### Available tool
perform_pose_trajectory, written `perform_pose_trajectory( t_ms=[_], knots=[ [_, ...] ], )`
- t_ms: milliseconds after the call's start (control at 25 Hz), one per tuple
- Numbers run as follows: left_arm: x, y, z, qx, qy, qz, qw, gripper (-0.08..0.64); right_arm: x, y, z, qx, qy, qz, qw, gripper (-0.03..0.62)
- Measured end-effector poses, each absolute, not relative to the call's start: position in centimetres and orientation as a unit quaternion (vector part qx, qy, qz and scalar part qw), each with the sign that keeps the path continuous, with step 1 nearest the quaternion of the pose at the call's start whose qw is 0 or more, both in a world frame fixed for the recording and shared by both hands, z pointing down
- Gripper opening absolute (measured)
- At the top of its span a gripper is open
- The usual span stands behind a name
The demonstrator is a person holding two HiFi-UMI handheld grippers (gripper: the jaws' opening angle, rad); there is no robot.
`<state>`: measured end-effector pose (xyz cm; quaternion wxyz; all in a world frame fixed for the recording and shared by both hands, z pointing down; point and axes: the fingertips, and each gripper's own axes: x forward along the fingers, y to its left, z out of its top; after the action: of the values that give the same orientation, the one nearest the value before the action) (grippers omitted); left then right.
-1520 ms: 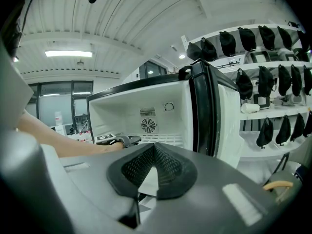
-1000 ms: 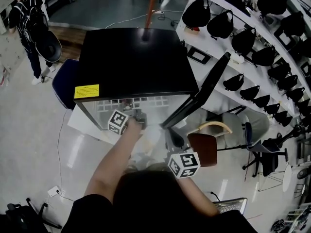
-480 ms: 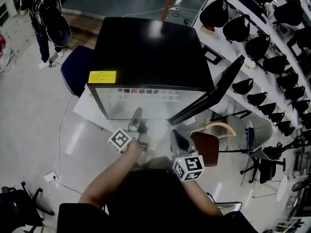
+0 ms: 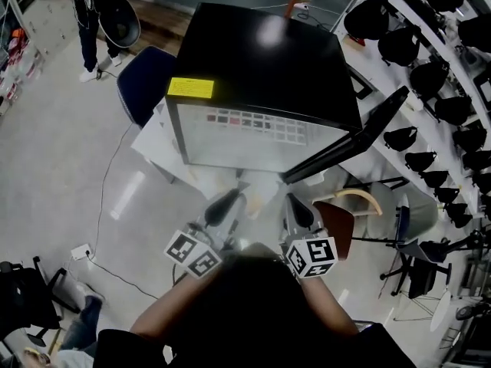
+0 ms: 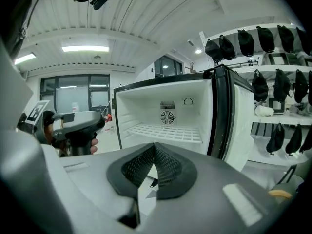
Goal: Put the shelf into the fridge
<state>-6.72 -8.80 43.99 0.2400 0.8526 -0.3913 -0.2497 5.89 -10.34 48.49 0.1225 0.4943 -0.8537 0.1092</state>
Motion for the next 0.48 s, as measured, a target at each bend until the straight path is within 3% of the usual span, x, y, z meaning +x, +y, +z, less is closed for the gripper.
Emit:
perform_pose_trajectory(
  t_ms=[80, 160, 320, 480],
  knots=[
    [-7.2, -7.6, 43.4, 0.857, -0.4, -0.234, 0.224, 0.06, 5.6, -9.7, 48.0, 0.489, -0.859, 0.083, 0.129, 0.002],
    [-7.4, -6.5, 43.0, 0.862, -0.417, -0.205, 0.205, 0.003, 5.4, -8.7, 47.0, 0.482, -0.864, 0.048, 0.137, 0.002],
    [-6.7, -3.6, 42.2, 0.867, -0.446, -0.149, 0.163, 0.003, 7.0, -6.2, 45.2, 0.484, -0.867, 0.045, 0.112, 0.002],
    [-5.9, -1.1, 42.6, 0.856, -0.468, -0.14, 0.17, 0.003, 9.9, -3.4, 44.9, 0.498, -0.859, 0.065, 0.099, 0.002]
  ],
)
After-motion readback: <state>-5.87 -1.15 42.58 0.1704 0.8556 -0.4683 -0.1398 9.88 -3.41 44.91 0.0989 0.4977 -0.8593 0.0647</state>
